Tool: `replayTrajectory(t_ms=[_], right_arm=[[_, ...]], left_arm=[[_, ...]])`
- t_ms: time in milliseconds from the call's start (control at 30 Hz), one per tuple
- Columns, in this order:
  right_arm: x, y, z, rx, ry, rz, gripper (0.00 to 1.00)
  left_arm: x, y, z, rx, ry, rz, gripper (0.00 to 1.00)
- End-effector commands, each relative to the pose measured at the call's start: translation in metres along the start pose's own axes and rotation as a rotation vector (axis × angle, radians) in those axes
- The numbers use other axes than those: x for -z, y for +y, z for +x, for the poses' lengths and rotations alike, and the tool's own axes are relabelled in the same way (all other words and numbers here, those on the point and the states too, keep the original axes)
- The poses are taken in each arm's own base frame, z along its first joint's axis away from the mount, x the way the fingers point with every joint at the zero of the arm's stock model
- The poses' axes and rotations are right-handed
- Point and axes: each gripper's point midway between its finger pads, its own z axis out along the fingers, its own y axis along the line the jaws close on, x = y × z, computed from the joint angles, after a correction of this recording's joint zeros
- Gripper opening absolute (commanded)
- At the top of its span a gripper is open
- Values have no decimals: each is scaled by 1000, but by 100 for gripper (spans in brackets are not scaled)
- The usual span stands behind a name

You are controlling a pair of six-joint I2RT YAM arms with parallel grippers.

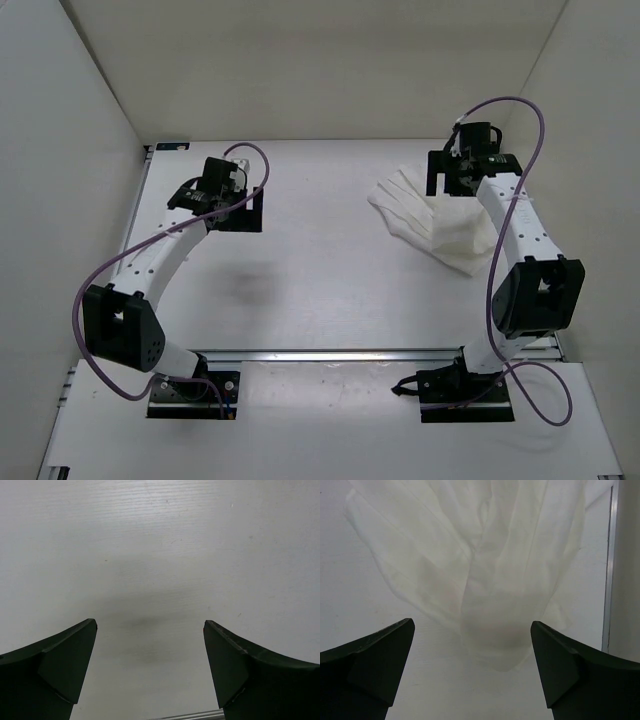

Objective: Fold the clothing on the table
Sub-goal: Move the skirt to the center of the board

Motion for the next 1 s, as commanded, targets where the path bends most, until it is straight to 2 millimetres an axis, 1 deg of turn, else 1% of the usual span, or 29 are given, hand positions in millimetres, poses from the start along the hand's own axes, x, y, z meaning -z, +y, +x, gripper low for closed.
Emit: replayTrajectory(t_ms=[0, 33, 133, 200, 267, 300, 333, 400, 433, 467, 500, 567, 600, 633, 667, 700, 767, 800, 867, 900, 933, 967], right_arm=[[6, -10, -19, -14, -52, 2, 99], [7, -7, -22, -22, -57, -32, 99], [8, -34, -32, -107, -81, -14, 99], [6, -42, -33, -125, -79, -10, 99], [5, -54, -31, -132, -74, 44, 99], [3, -55, -29, -135, -68, 49, 99], [0, -57, -24, -146, -63, 61, 100], [-6, -62, -13, -175, -39, 77, 100], [-6, -62, -6, -182, -30, 74, 99], [-7, -67, 1, -198, -14, 99, 100], [-10, -70, 10, -201, -2, 118, 100], [-16, -71, 35, -200, 32, 128, 99], [-13, -76, 34, -211, 6, 130, 99], [-15, -78, 43, -239, 20, 127, 99], [-15, -79, 45, -277, 20, 123, 99], [-14, -85, 49, -317, 31, 134, 99], [-17, -95, 61, -347, 52, 157, 99], [-20, -97, 70, -343, 69, 178, 99], [-30, -99, 76, -354, 68, 171, 99], [-33, -95, 75, -359, 50, 146, 99], [-36, -89, 76, -365, 47, 109, 98], [-39, -84, 68, -363, 3, 84, 98]], left_arm=[[18, 0, -21, 35, -57, -15, 99], [18, -1, -19, 44, -49, -1, 98], [22, 3, -18, 49, -54, -12, 99], [22, 3, -11, 37, -38, -29, 98], [20, -1, -3, 31, -14, -16, 99], [17, -4, 0, 39, 2, -4, 99], [16, -8, 5, 51, 19, 28, 99], [12, -14, 6, 71, 33, 67, 99], [11, -16, 3, 74, 18, 85, 99], [11, -20, 7, 70, 25, 105, 98], [12, -24, 0, 60, -2, 126, 98], [11, -28, -3, 56, -21, 155, 98], [8, -27, -5, 62, -34, 161, 99], [12, -32, -11, 70, -64, 195, 99], [11, -37, -11, 75, -56, 236, 99], [14, -42, -13, 63, -59, 262, 99], [16, -47, -15, 38, -68, 268, 98], [20, -53, -15, 16, -81, 280, 99], [20, -58, -12, 4, -83, 292, 98], [22, -63, -15, 10, -87, 320, 99], [20, -65, -11, 15, -76, 333, 98], [20, -65, -9, 32, -79, 341, 99]])
